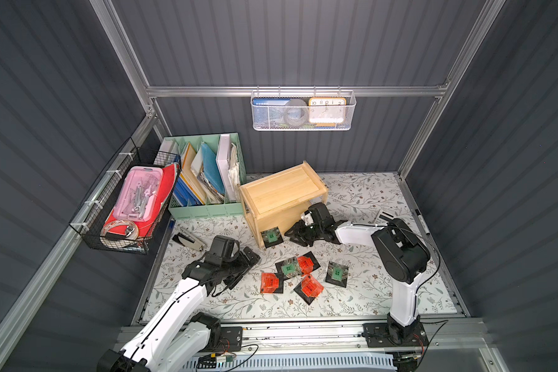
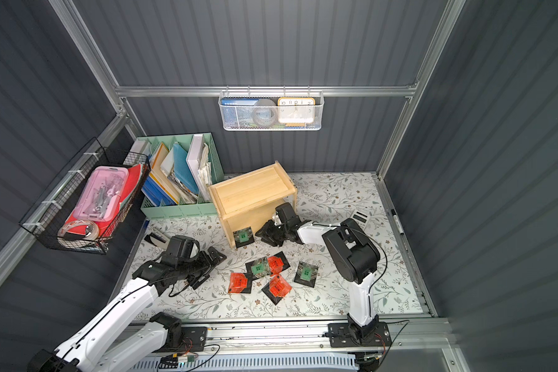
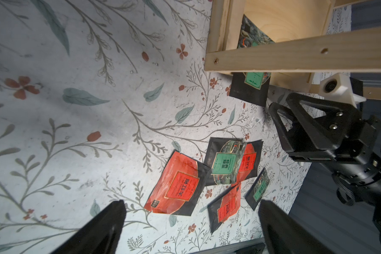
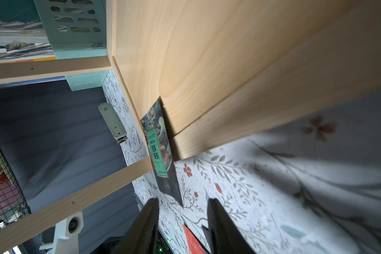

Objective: Place the tea bags on the shelf by color
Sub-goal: Place the tea bag on the shelf.

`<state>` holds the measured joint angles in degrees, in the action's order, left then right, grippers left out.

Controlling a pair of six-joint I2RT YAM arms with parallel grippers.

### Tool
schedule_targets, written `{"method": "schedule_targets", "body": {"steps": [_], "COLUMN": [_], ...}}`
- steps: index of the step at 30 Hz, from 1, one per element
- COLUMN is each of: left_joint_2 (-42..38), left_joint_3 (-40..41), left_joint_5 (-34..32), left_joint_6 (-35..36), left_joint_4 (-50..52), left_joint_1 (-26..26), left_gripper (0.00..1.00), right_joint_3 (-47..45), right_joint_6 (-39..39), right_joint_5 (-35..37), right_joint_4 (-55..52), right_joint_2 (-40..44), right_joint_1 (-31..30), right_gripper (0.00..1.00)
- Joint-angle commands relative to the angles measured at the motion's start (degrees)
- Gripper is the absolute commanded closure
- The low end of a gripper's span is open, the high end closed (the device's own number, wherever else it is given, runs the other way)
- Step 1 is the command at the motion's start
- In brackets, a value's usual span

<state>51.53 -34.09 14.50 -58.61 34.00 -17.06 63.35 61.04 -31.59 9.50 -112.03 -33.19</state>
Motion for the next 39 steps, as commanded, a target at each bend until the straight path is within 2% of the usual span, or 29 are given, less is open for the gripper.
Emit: {"method": "schedule_targets", "body": {"steps": [1,10,21,39], "left_joint_2": [-0.1,0.6,0.4,0.6], "left_joint_3": [-0.1,-1.1,-1.2,-1.4], "left_joint_5": [-0.9,-0.6,0.1,0.2], "left_joint_6": [-0.2,0.8,1.7,2.1], "left_joint_4": [-0.5,0.4,2.2,3.3], "left_joint_1": [-0.3,-0.3,-0.3,-0.3], "left_gripper": [0.0,0.0,0.0,0.0], "right_joint_3": [-2.0,-5.1,-4.6,-2.6], "right_joint_6": [5.0,13.4,12.6,11.4], "right_joint_5": [2.3,7.3,11.7,11.8], "right_joint_4": [2.5,10.0,9.6,10.2], "right_joint_2": [1.8,1.5,0.1,-3.0], "right_joint_1": [-0.6,-5.4,-7.0,-7.0], "right_gripper": [0.58,0.58,0.61,0.72]}}
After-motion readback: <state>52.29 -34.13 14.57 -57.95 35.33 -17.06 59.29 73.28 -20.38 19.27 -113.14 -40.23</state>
